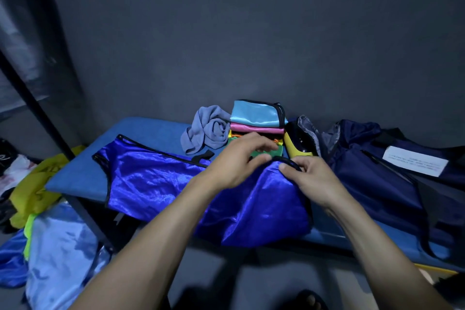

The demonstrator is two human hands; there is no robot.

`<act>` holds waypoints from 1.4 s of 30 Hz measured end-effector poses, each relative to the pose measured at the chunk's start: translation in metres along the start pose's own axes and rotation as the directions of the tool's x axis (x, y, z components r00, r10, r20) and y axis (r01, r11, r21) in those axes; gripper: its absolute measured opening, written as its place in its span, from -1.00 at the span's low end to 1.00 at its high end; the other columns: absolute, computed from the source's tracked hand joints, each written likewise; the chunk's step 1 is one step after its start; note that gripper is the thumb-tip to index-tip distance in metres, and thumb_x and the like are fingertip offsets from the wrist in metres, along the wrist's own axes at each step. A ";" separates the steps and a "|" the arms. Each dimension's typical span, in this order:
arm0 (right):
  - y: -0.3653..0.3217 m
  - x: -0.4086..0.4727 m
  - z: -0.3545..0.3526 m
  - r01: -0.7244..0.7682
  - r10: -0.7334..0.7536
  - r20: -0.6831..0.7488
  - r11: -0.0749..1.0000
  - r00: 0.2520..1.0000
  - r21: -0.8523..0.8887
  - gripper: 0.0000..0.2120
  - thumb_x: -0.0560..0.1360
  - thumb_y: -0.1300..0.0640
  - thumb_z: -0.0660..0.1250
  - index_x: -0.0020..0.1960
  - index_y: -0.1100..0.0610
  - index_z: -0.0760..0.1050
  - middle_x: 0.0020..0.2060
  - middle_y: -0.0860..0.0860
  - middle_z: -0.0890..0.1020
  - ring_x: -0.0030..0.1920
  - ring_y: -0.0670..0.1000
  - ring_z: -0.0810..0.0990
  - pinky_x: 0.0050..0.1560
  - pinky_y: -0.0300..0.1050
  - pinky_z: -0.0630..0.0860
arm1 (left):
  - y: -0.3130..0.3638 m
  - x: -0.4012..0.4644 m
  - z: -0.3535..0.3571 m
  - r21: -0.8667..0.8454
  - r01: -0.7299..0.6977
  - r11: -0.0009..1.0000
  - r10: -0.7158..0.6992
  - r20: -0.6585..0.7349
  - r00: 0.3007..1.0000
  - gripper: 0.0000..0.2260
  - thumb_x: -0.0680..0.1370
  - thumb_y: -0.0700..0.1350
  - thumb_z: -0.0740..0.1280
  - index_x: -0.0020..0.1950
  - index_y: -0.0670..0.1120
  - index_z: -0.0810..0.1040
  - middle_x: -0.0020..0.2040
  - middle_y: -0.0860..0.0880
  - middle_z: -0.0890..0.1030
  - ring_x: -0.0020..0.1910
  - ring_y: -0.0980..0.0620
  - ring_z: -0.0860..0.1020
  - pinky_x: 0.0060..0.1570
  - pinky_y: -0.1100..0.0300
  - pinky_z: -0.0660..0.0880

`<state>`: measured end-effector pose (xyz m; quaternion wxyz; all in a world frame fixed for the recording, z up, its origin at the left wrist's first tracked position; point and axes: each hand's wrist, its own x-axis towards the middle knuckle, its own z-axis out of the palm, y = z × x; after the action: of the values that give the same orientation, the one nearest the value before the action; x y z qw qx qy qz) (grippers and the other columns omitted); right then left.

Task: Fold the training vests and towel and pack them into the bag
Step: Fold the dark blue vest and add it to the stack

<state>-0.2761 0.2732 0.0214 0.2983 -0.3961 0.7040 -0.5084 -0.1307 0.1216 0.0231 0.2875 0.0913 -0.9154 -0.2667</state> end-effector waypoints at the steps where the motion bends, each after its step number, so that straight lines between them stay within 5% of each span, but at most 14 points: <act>1: 0.003 0.001 -0.004 -0.016 0.015 -0.018 1.000 1.000 -0.023 -0.70 0.61 0.12 0.39 -0.13 0.36 0.53 -0.34 0.12 0.52 -0.27 0.05 0.43 -0.23 -0.07 0.29 | -0.008 -0.004 -0.010 0.005 0.036 0.999 -0.036 -0.015 0.999 -0.82 0.64 -0.22 0.35 0.21 -0.08 0.64 0.11 0.05 0.64 0.10 0.15 0.60 0.18 0.31 0.49; 3: 0.008 0.002 -0.014 -0.057 0.055 -0.043 0.997 0.998 -0.053 -0.65 0.62 0.10 0.38 -0.15 0.39 0.48 -0.35 0.11 0.48 -0.30 0.03 0.40 -0.22 -0.07 0.26 | -0.036 -0.014 -0.035 0.033 0.199 0.979 -0.197 -0.042 0.979 -0.79 0.61 -0.29 0.32 0.14 -0.08 0.67 0.06 0.04 0.68 0.07 0.10 0.64 0.19 0.16 0.57; 5: 0.015 0.002 -0.021 -0.094 0.092 -0.041 0.994 0.995 -0.052 -0.63 0.62 0.09 0.37 -0.09 0.43 0.48 -0.33 0.12 0.53 -0.29 0.03 0.46 -0.19 -0.07 0.30 | -0.073 -0.028 -0.058 0.198 0.373 0.907 -0.366 -0.070 0.928 -0.80 0.56 -0.13 0.27 0.05 0.00 0.68 0.00 -0.01 0.71 0.03 -0.06 0.66 0.09 -0.04 0.59; 8: 0.024 0.002 -0.025 -0.138 0.137 -0.016 0.988 0.990 -0.076 -0.63 0.64 0.07 0.35 -0.10 0.40 0.50 -0.31 0.10 0.58 -0.29 0.01 0.52 -0.17 -0.09 0.36 | -0.118 -0.054 -0.068 0.354 0.454 0.818 -0.496 0.032 0.868 -0.83 0.57 -0.13 0.32 0.10 0.00 0.67 0.08 -0.02 0.69 0.11 -0.13 0.63 0.11 -0.06 0.55; 13: 0.031 0.004 -0.026 -0.162 0.163 0.016 0.985 0.987 -0.063 -0.63 0.66 0.05 0.30 -0.07 0.37 0.52 -0.28 0.11 0.62 -0.28 0.03 0.57 -0.18 -0.09 0.43 | -0.149 -0.077 -0.065 0.437 0.377 0.817 -0.461 0.100 0.882 -0.75 0.56 -0.17 0.44 0.22 0.01 0.60 0.14 0.04 0.63 0.15 -0.07 0.56 0.17 -0.04 0.48; 17: 0.029 0.002 -0.024 -0.171 0.171 0.053 0.985 0.984 -0.004 -0.72 0.67 0.07 0.27 -0.11 0.21 0.59 -0.32 0.02 0.69 -0.34 -0.10 0.65 -0.32 -0.31 0.49 | -0.155 -0.075 -0.059 0.530 0.342 0.776 -0.437 0.061 0.898 -0.81 0.60 -0.07 0.40 0.21 0.03 0.56 0.16 0.03 0.56 0.15 -0.11 0.49 0.11 -0.01 0.42; 22: 0.030 0.002 -0.029 -0.193 0.193 0.063 0.981 0.979 0.007 -0.68 0.67 0.03 0.28 -0.03 0.27 0.62 -0.19 0.17 0.72 -0.24 0.02 0.67 -0.14 -0.12 0.51 | -0.159 -0.076 -0.047 0.628 0.276 0.728 -0.359 0.006 0.933 -0.88 0.67 -0.05 0.28 0.16 0.00 0.56 0.11 0.01 0.54 0.09 -0.10 0.46 -0.03 0.08 0.25; 27: 0.041 0.005 -0.032 -0.270 0.269 0.037 0.962 0.962 0.043 -0.65 0.66 0.02 0.31 -0.08 0.31 0.59 -0.30 0.11 0.65 -0.33 -0.02 0.60 -0.21 -0.11 0.42 | -0.153 -0.073 -0.065 0.373 0.365 0.853 -0.361 -0.083 0.929 -0.74 0.68 0.03 0.10 -0.01 -0.08 0.48 -0.08 -0.03 0.55 -0.07 -0.11 0.47 -0.01 -0.03 0.40; 30: 0.045 0.007 -0.033 -0.332 0.332 0.023 0.939 0.943 0.092 -0.69 0.64 0.02 0.34 -0.09 0.27 0.58 -0.26 0.18 0.61 -0.30 0.07 0.57 -0.14 -0.05 0.41 | -0.145 -0.071 -0.078 0.192 0.460 0.867 -0.458 -0.054 0.887 -0.74 0.72 -0.01 0.17 -0.05 -0.13 0.49 -0.17 -0.06 0.60 -0.13 -0.10 0.54 -0.03 -0.01 0.42; 37: 0.049 0.009 -0.036 -0.489 0.490 0.005 0.870 0.872 0.056 -0.84 0.66 0.13 0.31 -0.07 0.17 0.55 -0.27 0.17 0.61 -0.30 0.10 0.58 -0.25 -0.08 0.44 | -0.162 -0.078 -0.070 0.449 0.396 0.801 -0.490 0.110 0.865 -0.76 0.69 0.10 0.21 -0.10 0.05 0.51 -0.12 0.09 0.57 -0.06 0.03 0.47 0.00 0.04 0.28; 42: 0.049 0.007 -0.038 -0.523 0.523 -0.007 0.852 0.852 0.026 -0.80 0.66 0.20 0.26 -0.14 0.16 0.50 -0.39 0.08 0.54 -0.40 0.01 0.52 -0.30 -0.12 0.46 | -0.164 -0.082 -0.058 0.381 0.430 0.819 -0.495 0.087 0.865 -0.88 0.70 0.04 0.22 0.03 0.09 0.51 0.01 0.05 0.52 0.09 -0.01 0.42 0.14 -0.04 0.29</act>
<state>-0.3238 0.2936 -0.0137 0.4249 -0.1829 0.7812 -0.4192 -0.0281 -0.0156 -0.0645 0.1082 0.3362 -0.9201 -0.1693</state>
